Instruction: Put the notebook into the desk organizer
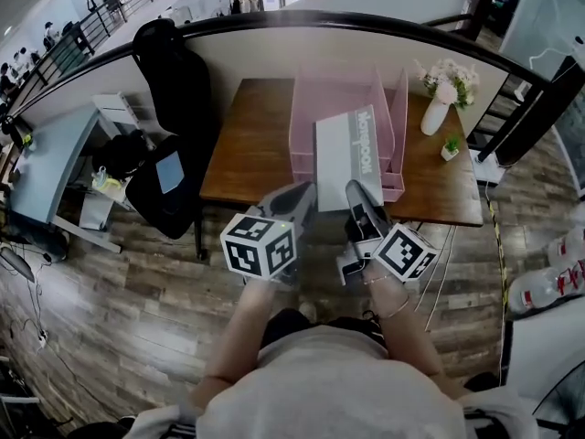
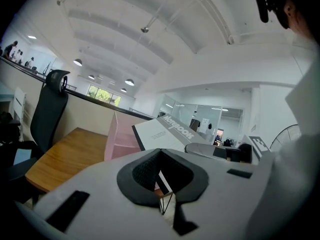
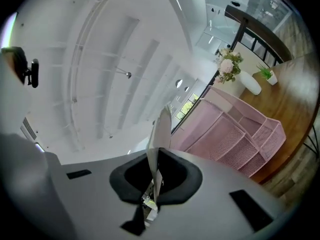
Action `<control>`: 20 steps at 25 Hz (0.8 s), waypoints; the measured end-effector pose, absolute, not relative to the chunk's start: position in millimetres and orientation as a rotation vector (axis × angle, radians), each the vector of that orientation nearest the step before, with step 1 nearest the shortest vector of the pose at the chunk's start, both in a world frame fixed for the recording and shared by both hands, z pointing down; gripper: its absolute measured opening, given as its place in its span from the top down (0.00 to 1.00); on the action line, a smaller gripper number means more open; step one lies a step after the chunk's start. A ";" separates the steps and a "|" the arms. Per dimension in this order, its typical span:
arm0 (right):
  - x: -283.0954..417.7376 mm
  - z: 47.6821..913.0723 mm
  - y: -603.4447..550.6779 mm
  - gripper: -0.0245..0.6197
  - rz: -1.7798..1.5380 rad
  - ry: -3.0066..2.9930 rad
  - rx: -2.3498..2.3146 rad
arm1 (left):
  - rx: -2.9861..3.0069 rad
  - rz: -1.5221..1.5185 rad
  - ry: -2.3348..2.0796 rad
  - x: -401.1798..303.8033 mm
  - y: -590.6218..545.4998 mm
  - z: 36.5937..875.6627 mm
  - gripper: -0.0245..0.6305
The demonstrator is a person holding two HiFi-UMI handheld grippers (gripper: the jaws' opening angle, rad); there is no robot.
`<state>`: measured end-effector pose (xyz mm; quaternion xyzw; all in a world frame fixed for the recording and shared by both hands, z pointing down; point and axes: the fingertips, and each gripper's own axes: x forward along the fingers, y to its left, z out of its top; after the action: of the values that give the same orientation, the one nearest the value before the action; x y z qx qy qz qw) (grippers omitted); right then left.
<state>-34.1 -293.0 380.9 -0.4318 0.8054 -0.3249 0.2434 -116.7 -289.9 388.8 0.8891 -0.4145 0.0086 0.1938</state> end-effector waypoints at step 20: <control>-32.7 401.1 -316.0 0.94 -1.033 1.950 -1.127 | 2.479 -0.026 -1.036 -113.8 -300.9 395.7 0.95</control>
<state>-32.7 -316.0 401.1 -0.4298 0.7441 -0.3943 0.3257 -113.8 -300.9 395.7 0.8989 -0.3757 -0.0094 0.2252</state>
